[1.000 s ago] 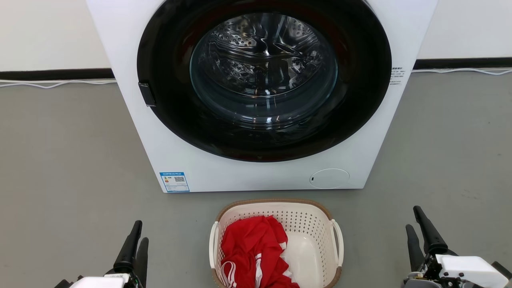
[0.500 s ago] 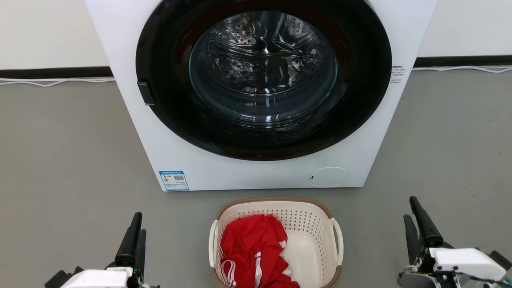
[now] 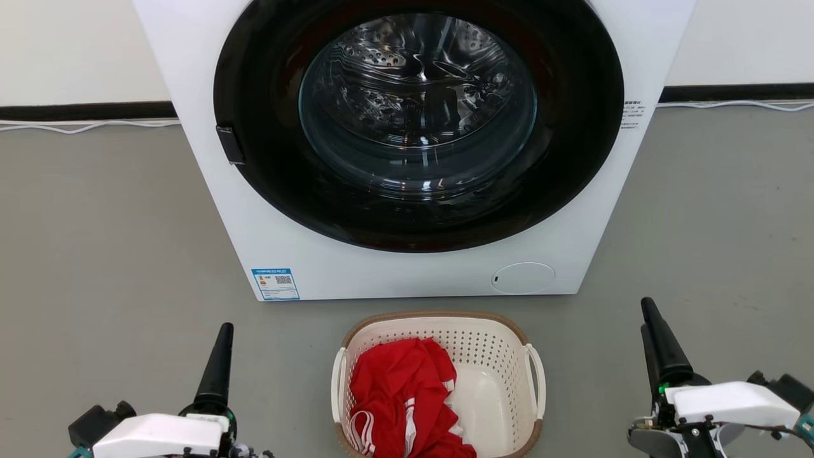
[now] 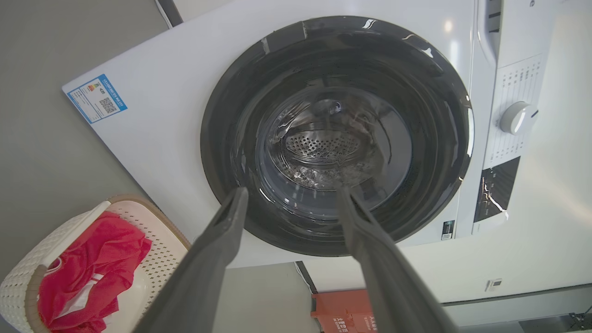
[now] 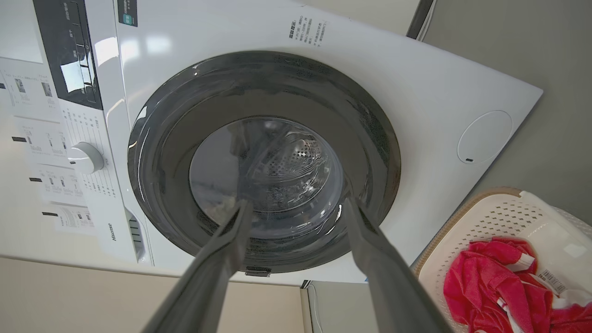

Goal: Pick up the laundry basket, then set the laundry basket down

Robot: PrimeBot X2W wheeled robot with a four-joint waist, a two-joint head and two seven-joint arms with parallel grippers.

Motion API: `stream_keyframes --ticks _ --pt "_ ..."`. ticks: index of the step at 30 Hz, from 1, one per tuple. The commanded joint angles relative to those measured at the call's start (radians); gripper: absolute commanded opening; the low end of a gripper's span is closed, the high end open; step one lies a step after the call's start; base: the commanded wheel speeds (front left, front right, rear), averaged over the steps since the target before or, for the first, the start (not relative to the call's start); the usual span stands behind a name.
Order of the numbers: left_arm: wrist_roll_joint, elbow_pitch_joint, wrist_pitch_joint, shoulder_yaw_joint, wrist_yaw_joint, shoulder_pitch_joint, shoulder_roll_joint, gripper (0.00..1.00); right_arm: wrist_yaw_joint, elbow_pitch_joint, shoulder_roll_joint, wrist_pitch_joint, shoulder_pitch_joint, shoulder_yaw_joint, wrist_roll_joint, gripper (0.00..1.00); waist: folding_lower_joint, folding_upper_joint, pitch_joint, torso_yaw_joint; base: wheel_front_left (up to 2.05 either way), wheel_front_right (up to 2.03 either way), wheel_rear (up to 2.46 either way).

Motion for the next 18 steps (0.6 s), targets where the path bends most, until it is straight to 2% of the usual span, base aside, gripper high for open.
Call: stream_keyframes --ticks 1,18 --pt "0.036 -0.037 -0.009 0.004 -0.002 -0.058 0.013 1.0 0.003 -0.04 -0.018 -0.014 -0.06 0.015 -0.034 1.0 -0.0001 0.0 0.0 0.0 0.0 0.0 0.0" --pt "0.324 -0.063 -0.056 -0.019 -0.003 -0.064 0.015 1.0 0.004 -0.042 -0.044 -0.061 -0.076 0.071 -0.312 1.0 -0.0001 0.0 -0.003 -0.001 0.0 0.0 0.0"
